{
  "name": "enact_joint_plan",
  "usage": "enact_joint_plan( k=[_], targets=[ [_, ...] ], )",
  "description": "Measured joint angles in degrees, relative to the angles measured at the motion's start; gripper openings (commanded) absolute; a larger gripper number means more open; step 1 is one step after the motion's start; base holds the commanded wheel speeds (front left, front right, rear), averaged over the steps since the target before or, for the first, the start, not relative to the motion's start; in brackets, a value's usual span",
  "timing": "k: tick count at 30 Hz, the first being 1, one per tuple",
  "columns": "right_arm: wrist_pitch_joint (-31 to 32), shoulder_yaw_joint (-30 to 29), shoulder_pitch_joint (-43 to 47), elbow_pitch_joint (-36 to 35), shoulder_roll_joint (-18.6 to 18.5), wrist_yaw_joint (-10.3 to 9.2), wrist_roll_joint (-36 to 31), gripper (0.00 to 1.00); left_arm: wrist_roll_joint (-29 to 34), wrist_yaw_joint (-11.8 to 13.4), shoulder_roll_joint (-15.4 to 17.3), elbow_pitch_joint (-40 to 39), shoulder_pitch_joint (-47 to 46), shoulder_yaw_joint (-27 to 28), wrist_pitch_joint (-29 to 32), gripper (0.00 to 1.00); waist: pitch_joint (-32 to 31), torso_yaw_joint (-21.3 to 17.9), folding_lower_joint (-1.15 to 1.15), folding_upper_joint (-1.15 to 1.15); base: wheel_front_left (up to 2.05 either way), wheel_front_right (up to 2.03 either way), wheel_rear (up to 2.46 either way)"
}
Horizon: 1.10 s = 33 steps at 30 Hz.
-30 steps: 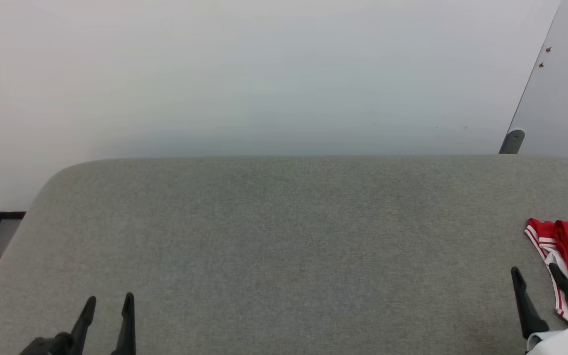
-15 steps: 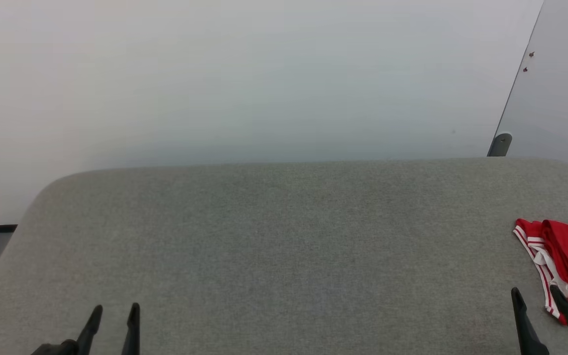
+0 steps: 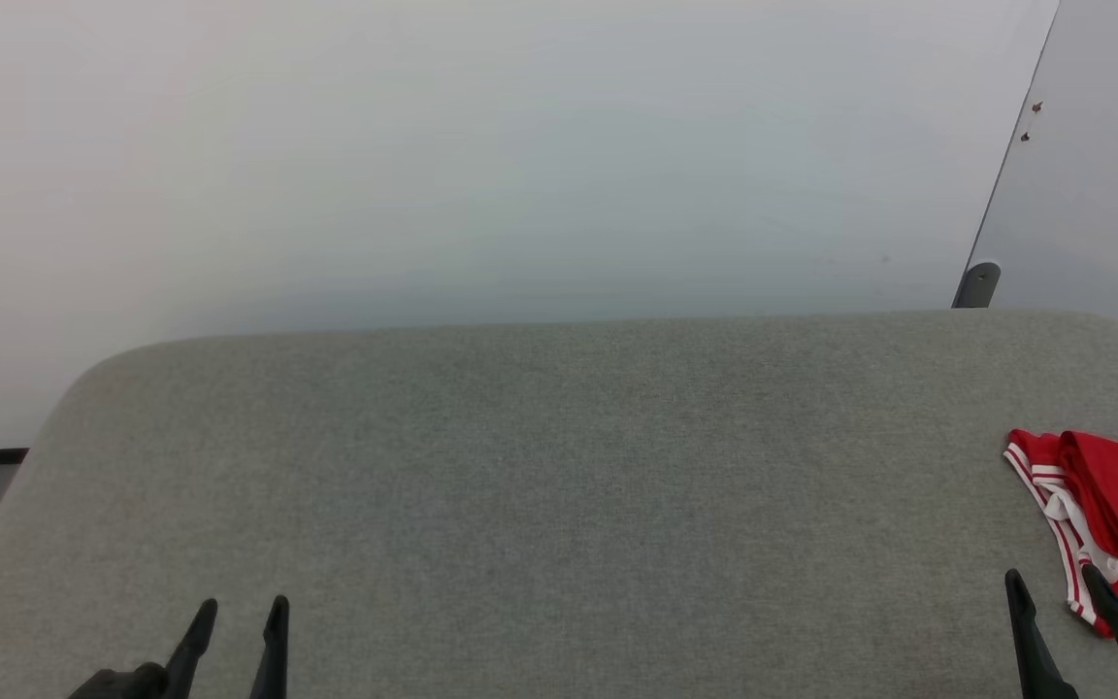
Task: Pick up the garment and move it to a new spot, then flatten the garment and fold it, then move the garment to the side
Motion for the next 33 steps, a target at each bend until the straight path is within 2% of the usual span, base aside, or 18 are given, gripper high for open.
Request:
enact_joint_plan(
  k=[29, 30, 33],
  targets=[
    [0.00, 0.32, 0.25, -0.59, 0.56, 0.00, -0.18, 1.00, 1.33, -1.18, 0.09, 0.74, -1.04, -0.08, 0.00, 1.00, -0.60, 0.13, 0.00, 0.00, 0.00, 0.00, 0.00],
    [0.02, 0.32, 0.26, -0.37, 0.62, 0.00, -0.18, 0.00, 1.33, -1.16, -0.03, 0.90, -1.00, -0.11, -0.01, 0.00, -0.61, 0.13, 0.00, 0.00, 0.00, 0.00, 0.00],
    [0.20, 0.38, 0.87, 1.19, 1.37, 0.00, -0.16, 0.00, 1.33, -1.16, -1.11, 2.38, 0.34, -0.60, 0.01, 0.00, -0.61, 0.13, 0.00, 0.00, 0.00, 0.00, 0.00]
  ],
)
